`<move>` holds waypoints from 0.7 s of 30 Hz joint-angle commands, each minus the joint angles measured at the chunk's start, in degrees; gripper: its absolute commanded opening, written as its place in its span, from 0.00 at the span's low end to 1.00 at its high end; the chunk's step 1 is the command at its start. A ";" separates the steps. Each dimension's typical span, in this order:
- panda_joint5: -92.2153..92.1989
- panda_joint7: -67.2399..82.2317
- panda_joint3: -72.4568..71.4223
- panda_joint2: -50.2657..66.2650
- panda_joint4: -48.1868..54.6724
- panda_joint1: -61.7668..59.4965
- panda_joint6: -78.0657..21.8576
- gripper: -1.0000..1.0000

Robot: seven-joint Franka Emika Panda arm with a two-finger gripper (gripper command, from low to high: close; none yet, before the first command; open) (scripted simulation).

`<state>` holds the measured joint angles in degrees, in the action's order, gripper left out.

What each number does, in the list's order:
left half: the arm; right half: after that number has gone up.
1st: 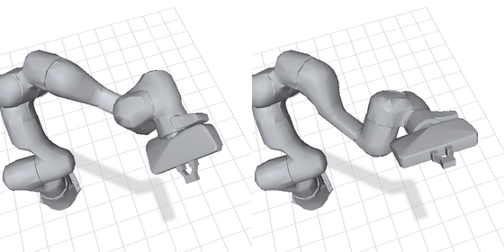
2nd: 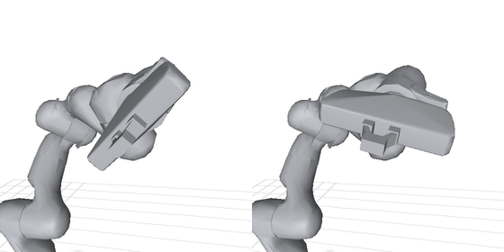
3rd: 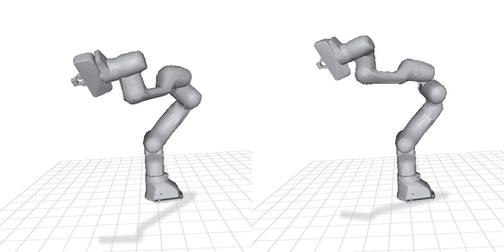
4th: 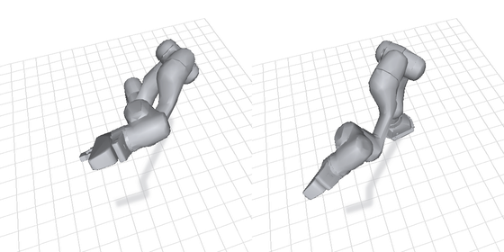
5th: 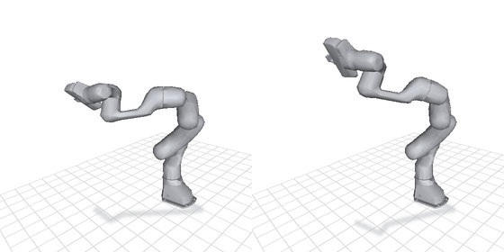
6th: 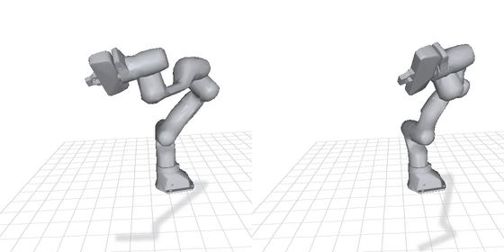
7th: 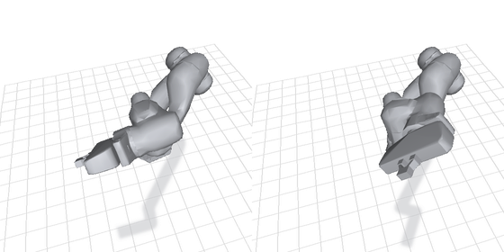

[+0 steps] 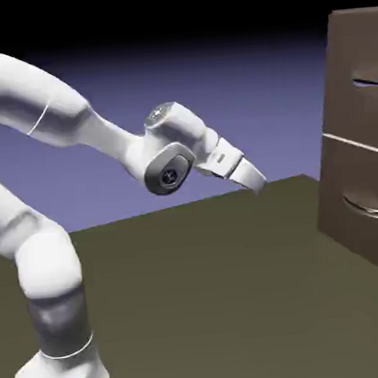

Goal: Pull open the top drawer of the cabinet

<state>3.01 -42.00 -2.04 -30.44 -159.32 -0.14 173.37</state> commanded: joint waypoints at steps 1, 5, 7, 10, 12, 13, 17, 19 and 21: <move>2.50 0.38 -1.69 1.84 1.40 -0.69 -0.53 0.50; 12.46 1.90 -8.45 9.20 6.99 -3.44 -2.63 0.50; 17.45 2.66 -11.82 12.88 9.78 -4.82 -3.68 0.50; 24.92 3.80 -16.89 18.40 13.98 -6.88 -5.25 0.50; 29.90 4.55 -20.27 22.08 16.77 -8.26 -6.30 0.50; 32.40 4.93 -21.95 23.92 18.17 -8.95 -6.83 0.50; 42.36 6.45 -28.71 31.27 23.76 -11.70 -8.93 0.50; 47.35 7.21 -32.09 34.95 26.56 -13.07 -9.98 0.50; 52.33 7.97 -35.46 38.63 29.35 -14.45 -11.03 0.50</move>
<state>55.33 -34.03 -37.50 8.19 -129.97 -14.57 162.34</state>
